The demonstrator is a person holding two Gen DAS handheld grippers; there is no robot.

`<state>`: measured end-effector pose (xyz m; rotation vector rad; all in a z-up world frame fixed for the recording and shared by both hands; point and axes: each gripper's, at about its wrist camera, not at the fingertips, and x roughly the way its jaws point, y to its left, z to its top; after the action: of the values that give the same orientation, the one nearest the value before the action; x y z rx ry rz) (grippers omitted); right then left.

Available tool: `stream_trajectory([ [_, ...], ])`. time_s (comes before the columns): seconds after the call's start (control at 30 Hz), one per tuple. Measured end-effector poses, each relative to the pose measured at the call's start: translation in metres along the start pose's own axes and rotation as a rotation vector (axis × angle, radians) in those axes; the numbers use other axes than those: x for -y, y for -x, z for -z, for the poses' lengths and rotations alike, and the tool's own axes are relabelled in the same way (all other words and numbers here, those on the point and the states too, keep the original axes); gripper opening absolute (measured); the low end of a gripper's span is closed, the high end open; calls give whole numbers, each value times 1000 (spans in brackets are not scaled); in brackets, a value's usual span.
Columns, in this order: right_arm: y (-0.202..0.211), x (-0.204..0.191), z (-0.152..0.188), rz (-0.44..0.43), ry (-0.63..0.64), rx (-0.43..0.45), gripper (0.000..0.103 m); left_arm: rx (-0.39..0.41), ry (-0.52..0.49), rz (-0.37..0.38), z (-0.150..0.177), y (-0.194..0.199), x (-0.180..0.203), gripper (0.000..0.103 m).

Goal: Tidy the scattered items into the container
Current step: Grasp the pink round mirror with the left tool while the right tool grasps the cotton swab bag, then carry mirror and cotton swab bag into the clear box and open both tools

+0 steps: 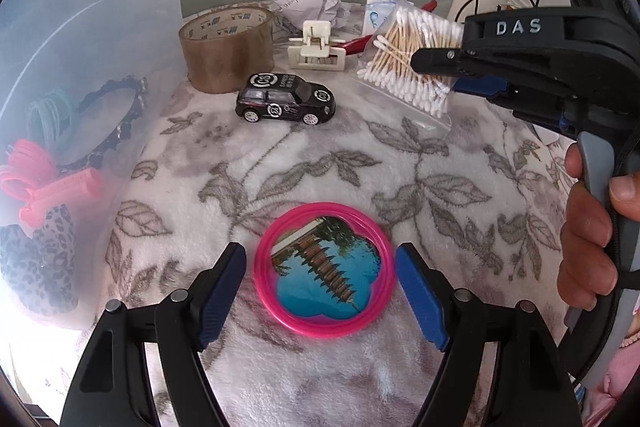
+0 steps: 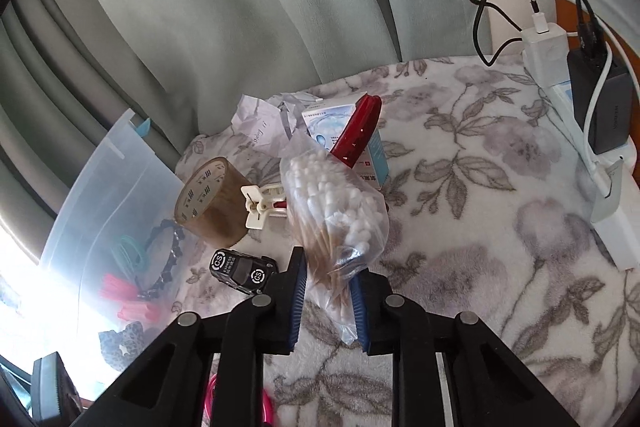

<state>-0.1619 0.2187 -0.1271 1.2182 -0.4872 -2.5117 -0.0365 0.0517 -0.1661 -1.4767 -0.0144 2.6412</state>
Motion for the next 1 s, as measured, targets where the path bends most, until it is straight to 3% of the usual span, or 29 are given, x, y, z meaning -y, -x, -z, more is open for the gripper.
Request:
stream_trajectory([
  [0.1, 11, 5, 5, -8, -9, 10, 22, 13, -47, -39, 4, -2, 8, 81],
  [0.47, 56, 26, 35, 9, -86, 13, 22, 23, -21, -63, 3, -2, 12, 81],
  [0.57, 71, 23, 41, -1, -85, 32, 22, 21, -13, -62, 5, 4, 12, 74],
  [0.83, 117, 2, 56, -13, -72, 83, 22, 16, 9, -59, 11, 21, 10, 74],
  [1.0, 147, -17, 66, 0, -45, 120, 22, 110, -1, -38, -14, 48, 5, 74],
])
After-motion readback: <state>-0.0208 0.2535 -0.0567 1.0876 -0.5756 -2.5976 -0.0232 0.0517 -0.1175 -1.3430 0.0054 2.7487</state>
